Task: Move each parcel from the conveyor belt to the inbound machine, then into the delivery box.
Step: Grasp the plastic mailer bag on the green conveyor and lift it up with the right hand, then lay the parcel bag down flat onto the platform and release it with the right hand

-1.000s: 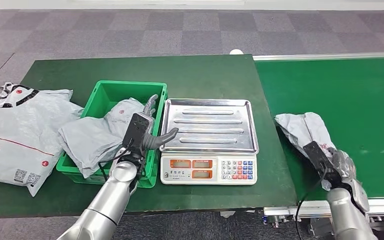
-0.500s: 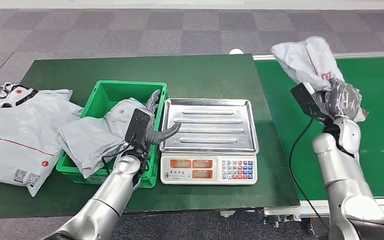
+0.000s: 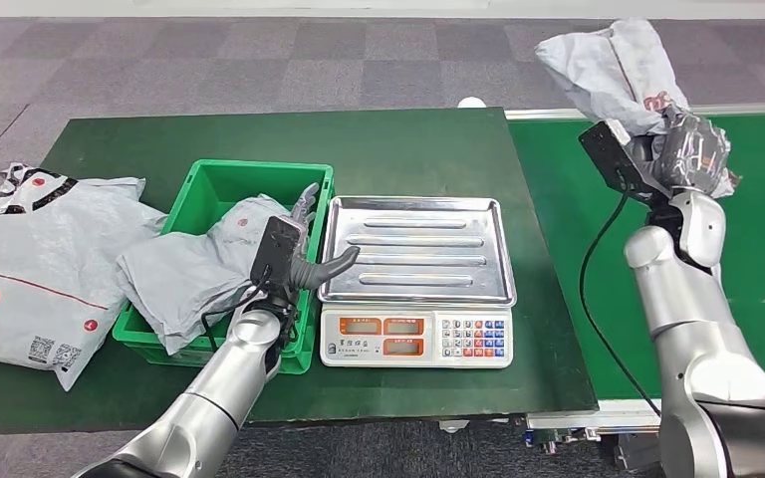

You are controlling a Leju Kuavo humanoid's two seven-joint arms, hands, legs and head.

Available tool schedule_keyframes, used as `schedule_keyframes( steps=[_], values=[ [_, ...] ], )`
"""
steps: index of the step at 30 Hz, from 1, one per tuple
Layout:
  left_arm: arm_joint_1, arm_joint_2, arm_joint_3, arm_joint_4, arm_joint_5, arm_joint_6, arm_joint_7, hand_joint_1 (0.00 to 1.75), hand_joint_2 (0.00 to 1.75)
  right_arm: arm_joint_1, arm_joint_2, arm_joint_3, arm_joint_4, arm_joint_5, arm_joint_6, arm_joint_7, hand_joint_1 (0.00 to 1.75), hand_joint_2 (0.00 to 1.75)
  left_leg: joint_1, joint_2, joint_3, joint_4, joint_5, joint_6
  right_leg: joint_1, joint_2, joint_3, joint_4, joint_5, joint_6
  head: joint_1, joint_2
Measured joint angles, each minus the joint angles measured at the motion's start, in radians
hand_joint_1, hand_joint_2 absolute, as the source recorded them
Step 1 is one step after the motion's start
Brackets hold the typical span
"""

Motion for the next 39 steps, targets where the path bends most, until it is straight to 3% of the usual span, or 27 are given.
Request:
schedule_keyframes(
  steps=[7, 18, 39],
  values=[
    [-0.015, -0.003, -0.01, 0.016, 0.013, -0.001, 0.004, 0.0, 1.75, 0.004, 0.036, 0.107, -0.008, 0.008, 0.051, -0.019, 1.75, 1.75, 0.001, 0.0, 0.001, 0.0, 0.0, 0.0, 0.001, 0.0, 0.0, 0.0, 0.0, 0.0, 0.0, 0.0],
    [-0.073, -0.018, -0.037, 0.058, 0.039, -0.01, 0.016, 0.0, 1.75, 0.164, 0.078, 0.337, -0.218, -0.042, 0.084, -0.014, 1.75, 1.75, 0.001, 0.0, 0.0, 0.0, 0.0, -0.001, 0.001, 0.0, 0.0, 0.0, 0.0, 0.0, 0.0, 0.0],
    [-0.086, -0.018, -0.043, 0.089, 0.048, -0.007, 0.013, 0.0, 1.75, 0.197, 0.078, 0.386, -0.295, -0.069, 0.097, -0.019, 1.75, 1.75, 0.001, 0.0, 0.0, 0.0, 0.0, -0.001, 0.001, 0.0, 0.0, 0.0, 0.0, -0.001, 0.0, 0.0]
  ],
)
